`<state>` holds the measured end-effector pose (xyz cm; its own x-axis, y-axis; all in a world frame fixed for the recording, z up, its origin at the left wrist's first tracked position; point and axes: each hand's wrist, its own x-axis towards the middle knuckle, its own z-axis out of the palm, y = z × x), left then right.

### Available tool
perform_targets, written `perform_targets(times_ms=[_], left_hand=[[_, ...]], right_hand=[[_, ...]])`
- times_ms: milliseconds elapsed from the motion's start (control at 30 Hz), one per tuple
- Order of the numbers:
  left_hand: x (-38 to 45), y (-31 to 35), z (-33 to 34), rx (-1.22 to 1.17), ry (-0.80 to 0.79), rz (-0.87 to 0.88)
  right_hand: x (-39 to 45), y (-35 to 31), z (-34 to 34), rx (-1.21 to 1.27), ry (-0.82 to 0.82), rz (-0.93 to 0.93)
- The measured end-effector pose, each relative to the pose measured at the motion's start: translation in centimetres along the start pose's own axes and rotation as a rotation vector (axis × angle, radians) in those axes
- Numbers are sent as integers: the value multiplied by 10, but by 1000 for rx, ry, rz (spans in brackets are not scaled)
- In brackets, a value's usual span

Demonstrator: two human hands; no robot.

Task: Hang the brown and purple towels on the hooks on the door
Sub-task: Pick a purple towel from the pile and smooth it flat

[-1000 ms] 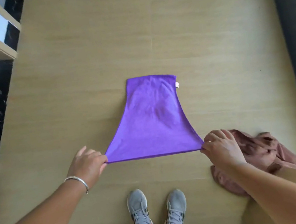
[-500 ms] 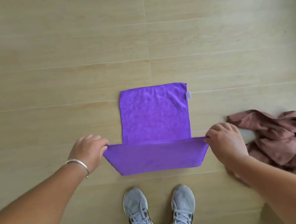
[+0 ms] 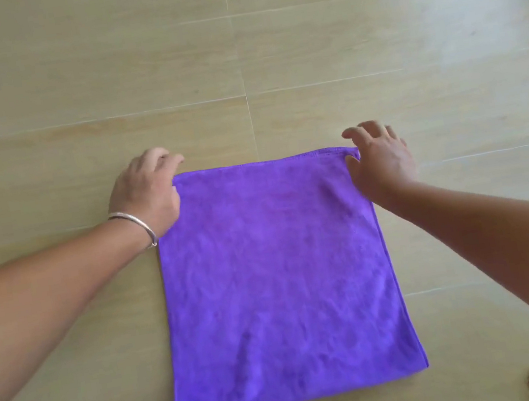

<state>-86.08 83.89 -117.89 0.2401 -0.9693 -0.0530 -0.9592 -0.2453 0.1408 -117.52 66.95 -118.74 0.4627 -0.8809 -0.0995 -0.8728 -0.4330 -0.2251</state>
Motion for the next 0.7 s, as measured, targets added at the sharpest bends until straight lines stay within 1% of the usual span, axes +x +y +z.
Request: perform_targets(times_ms=[33, 67, 100, 133, 167, 200, 267, 333, 400, 500, 633, 667, 700], left_hand=[[-15, 10, 14, -25, 41, 121], [-35, 20, 27, -4, 43, 238], [-57, 28, 39, 25, 3, 308], [-81, 36, 48, 53, -70, 316], [-102, 42, 55, 81, -144, 294], [-120, 47, 60, 108, -221, 261], [-144, 55, 63, 156, -321, 203], [-149, 56, 63, 164, -339, 192], [-140, 49, 64, 166, -321, 227], [-104, 29, 67, 209, -309, 233], [-42, 20, 55, 354, -333, 183], [-38, 22, 51, 361, -331, 193], [-41, 26, 47, 344, -322, 229]], right_hand=[[-10, 1, 11, 30, 11, -94], [-24, 1, 19, 29, 4, -220], [-39, 2, 24, -2, -10, -351], [-54, 3, 27, -53, -35, -460], [-69, 3, 29, -110, -85, -523], [-84, 2, 29, -158, -160, -545], [-113, -2, 32, -261, -333, -555], [-134, -3, 37, -358, -421, -584], [-134, -1, 40, -380, -435, -592], [-97, -3, 39, -393, -412, -578], [-47, -20, 31, -418, -372, -409], [-47, -25, 29, -387, -368, -390], [-53, -29, 28, -345, -369, -409]])
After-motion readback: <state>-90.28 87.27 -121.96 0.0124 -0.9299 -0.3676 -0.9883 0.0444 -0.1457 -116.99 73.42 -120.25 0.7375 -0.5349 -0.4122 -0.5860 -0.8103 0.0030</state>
